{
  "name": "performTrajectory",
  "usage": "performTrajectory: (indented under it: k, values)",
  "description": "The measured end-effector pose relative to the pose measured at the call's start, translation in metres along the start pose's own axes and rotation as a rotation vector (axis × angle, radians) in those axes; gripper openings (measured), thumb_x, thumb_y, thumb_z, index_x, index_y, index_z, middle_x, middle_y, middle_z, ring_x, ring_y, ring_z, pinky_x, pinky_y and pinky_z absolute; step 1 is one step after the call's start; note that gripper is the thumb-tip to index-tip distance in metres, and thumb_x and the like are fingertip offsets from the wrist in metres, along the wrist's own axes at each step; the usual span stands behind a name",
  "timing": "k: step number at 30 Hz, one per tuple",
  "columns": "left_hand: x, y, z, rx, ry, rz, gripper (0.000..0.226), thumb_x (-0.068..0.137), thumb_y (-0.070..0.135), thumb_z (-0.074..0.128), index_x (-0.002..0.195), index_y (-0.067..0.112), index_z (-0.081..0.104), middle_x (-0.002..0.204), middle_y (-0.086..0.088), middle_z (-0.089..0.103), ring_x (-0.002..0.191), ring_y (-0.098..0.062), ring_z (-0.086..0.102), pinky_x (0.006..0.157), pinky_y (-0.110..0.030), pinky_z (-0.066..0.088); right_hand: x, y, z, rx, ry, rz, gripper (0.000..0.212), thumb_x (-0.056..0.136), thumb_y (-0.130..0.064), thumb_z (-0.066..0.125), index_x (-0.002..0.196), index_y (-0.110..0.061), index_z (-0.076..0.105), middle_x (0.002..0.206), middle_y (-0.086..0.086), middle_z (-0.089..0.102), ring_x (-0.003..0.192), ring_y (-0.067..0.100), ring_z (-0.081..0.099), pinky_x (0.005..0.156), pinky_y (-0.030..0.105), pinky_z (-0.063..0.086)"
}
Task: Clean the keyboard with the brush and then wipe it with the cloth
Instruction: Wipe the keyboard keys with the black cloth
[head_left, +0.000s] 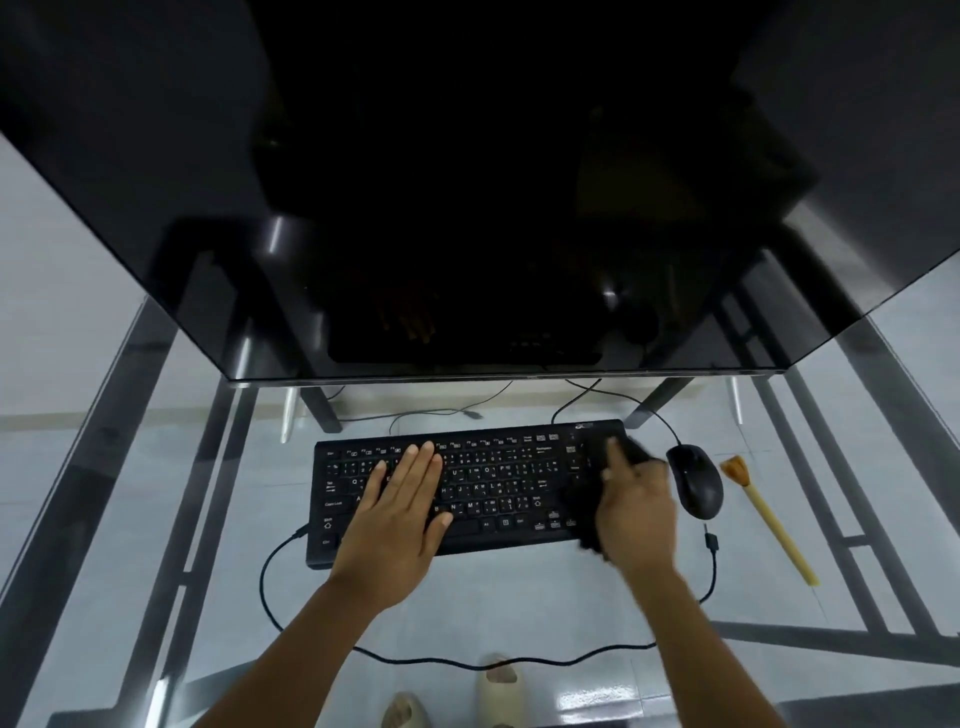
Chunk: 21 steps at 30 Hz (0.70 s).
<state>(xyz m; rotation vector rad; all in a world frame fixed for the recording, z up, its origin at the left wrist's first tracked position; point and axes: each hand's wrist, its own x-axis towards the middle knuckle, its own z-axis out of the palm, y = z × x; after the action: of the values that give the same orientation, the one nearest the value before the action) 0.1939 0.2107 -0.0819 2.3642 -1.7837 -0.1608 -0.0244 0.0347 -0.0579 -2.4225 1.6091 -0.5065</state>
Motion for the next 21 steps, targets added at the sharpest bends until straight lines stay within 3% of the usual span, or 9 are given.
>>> performTrajectory:
  k: [2, 4, 7, 9, 10, 12, 14, 17, 21]
  values:
    - [-0.001, 0.000, 0.000, -0.006, -0.005, -0.005, 0.061, 0.101, 0.045, 0.024, 0.151, 0.010, 0.023, 0.160, -0.004, 0.019, 0.149, -0.017, 0.009, 0.117, -0.043, 0.009, 0.021, 0.004, 0.001, -0.025, -0.011, 0.172, 0.042, 0.094, -0.011, 0.045, 0.136, -0.010, 0.052, 0.093, 0.024, 0.051, 0.075, 0.041, 0.054, 0.068, 0.047, 0.050]
    - [-0.002, -0.002, 0.001, -0.017, -0.003, -0.009, 0.061, 0.101, 0.045, 0.025, 0.151, 0.010, 0.024, 0.160, -0.004, 0.019, 0.149, -0.017, 0.009, 0.117, -0.043, 0.009, 0.024, -0.021, 0.007, -0.031, 0.009, 0.203, 0.042, 0.093, -0.012, 0.050, 0.135, -0.012, 0.053, 0.095, 0.020, 0.051, 0.080, 0.039, 0.054, 0.071, 0.046, 0.048]
    - [-0.002, -0.001, 0.003, -0.005, -0.002, -0.012, 0.061, 0.101, 0.045, 0.025, 0.151, 0.010, 0.024, 0.160, -0.003, 0.019, 0.149, -0.016, 0.008, 0.117, -0.043, 0.009, 0.004, -0.078, 0.021, 0.072, -0.023, -0.020, 0.034, 0.092, -0.015, 0.054, 0.125, -0.020, 0.059, 0.088, 0.000, 0.048, 0.077, 0.031, 0.053, 0.067, 0.033, 0.038]
    - [-0.002, -0.002, 0.002, -0.004, -0.007, -0.023, 0.061, 0.101, 0.045, 0.025, 0.151, 0.010, 0.024, 0.160, -0.003, 0.018, 0.149, -0.016, 0.008, 0.118, -0.043, 0.009, -0.003, -0.092, 0.024, 0.027, -0.139, -0.309, 0.040, 0.092, -0.018, 0.056, 0.131, -0.021, 0.054, 0.086, -0.001, 0.046, 0.074, 0.024, 0.051, 0.066, 0.033, 0.041]
    - [-0.002, -0.001, 0.002, -0.006, -0.011, -0.023, 0.061, 0.101, 0.045, 0.025, 0.151, 0.010, 0.024, 0.160, -0.003, 0.018, 0.149, -0.016, 0.008, 0.118, -0.043, 0.009, 0.007, -0.079, 0.026, 0.016, -0.159, -0.350, 0.038, 0.093, -0.021, 0.055, 0.131, -0.021, 0.055, 0.084, -0.002, 0.045, 0.071, 0.024, 0.051, 0.063, 0.032, 0.042]
    - [-0.001, 0.001, 0.000, -0.015, -0.014, -0.020, 0.061, 0.101, 0.045, 0.025, 0.151, 0.011, 0.024, 0.160, -0.003, 0.019, 0.149, -0.016, 0.009, 0.118, -0.042, 0.009, 0.027, -0.042, 0.020, 0.022, -0.104, -0.188, 0.033, 0.093, -0.025, 0.048, 0.123, -0.019, 0.061, 0.083, -0.001, 0.047, 0.071, 0.031, 0.055, 0.061, 0.031, 0.044]
    - [-0.002, 0.002, 0.000, -0.032, -0.003, -0.025, 0.061, 0.101, 0.045, 0.026, 0.151, 0.011, 0.024, 0.160, -0.003, 0.019, 0.149, -0.016, 0.010, 0.118, -0.043, 0.010, 0.038, -0.011, 0.009, -0.001, 0.010, 0.070, 0.040, 0.092, -0.017, 0.045, 0.130, -0.017, 0.058, 0.091, 0.012, 0.050, 0.072, 0.036, 0.055, 0.066, 0.039, 0.050]
    - [-0.003, 0.001, 0.001, -0.035, -0.005, -0.041, 0.060, 0.101, 0.044, 0.025, 0.151, 0.010, 0.025, 0.160, -0.004, 0.019, 0.149, -0.017, 0.011, 0.117, -0.045, 0.012, 0.021, -0.027, 0.005, -0.016, 0.017, 0.237, 0.046, 0.090, -0.012, 0.049, 0.136, -0.016, 0.049, 0.100, 0.021, 0.050, 0.079, 0.038, 0.055, 0.071, 0.046, 0.048]
    - [-0.002, 0.001, 0.001, -0.049, -0.019, -0.037, 0.060, 0.100, 0.042, 0.026, 0.150, 0.009, 0.027, 0.160, -0.005, 0.020, 0.148, -0.019, 0.013, 0.116, -0.045, 0.013, -0.048, -0.104, 0.021, 0.066, -0.171, -0.212, 0.055, 0.087, -0.017, 0.061, 0.139, -0.024, 0.046, 0.090, 0.003, 0.054, 0.076, 0.022, 0.051, 0.066, 0.032, 0.036]
